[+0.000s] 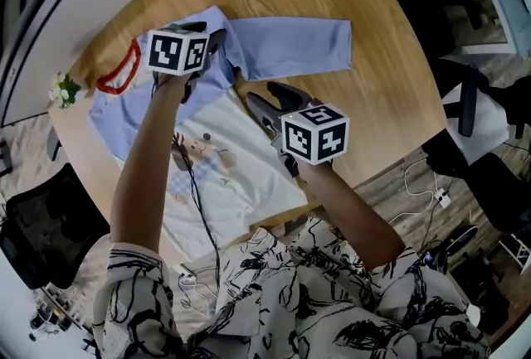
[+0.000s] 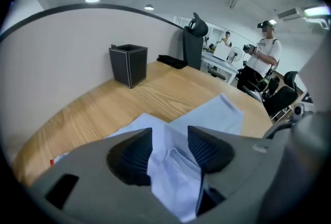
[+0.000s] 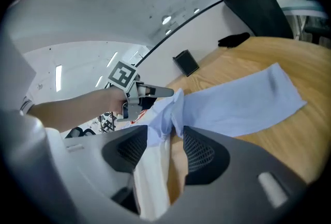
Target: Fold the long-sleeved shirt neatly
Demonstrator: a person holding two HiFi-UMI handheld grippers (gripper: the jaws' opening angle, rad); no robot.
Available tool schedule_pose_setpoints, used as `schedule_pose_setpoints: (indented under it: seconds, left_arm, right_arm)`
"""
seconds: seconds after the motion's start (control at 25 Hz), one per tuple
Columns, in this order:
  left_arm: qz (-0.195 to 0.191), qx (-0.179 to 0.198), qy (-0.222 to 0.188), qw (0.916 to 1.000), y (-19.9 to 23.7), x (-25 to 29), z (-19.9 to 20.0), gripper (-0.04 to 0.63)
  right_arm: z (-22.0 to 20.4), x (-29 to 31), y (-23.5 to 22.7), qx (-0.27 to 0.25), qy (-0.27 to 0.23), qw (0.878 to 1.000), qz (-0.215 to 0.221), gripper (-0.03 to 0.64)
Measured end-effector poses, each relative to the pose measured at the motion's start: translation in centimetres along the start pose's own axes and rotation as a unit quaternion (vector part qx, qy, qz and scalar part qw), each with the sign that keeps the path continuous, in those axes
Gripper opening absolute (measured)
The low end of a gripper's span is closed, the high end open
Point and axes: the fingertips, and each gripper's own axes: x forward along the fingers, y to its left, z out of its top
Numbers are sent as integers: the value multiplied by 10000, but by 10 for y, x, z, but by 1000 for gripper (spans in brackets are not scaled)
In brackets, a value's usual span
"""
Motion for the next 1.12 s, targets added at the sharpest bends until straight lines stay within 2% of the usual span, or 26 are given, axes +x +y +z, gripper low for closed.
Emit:
schedule_pose_setpoints:
  seconds: [0.16,0.28,0.44,0.56,0.68,0.8,1.0,1.12]
  left_arm:
    - [19,399,-243,9989,-16,-2,26,243]
    - [-135,938,-406,9947,-51,-1,53,258]
    - [-427,1827,-512,9809,-110,11,84,268]
    - [-677,2194,-572,9716,-152,30,99,268]
    - [-992,2389,-521,9646,-192,59,107,268]
    - [-1334,2483,-360,9588,-226,95,105,256]
    - [-1692,2380,-108,9563,-249,146,101,243]
    - [-1869,2439,87,9516,-256,164,99,239]
  right_arm:
    - [23,-33,-45,-193,-399,9970,-637,252]
    - [32,-52,-82,-43,-601,9924,-1072,272]
    - [36,-82,-130,23,-762,9829,-1676,291]
    - [37,-103,-164,-37,-742,9743,-2126,290]
    - [32,-110,-188,92,-619,9681,-2426,276]
    - [32,-108,-200,178,-558,9643,-2583,233]
    - [28,-96,-210,205,-298,9612,-2736,198]
    - [26,-92,-215,192,-238,9592,-2811,195]
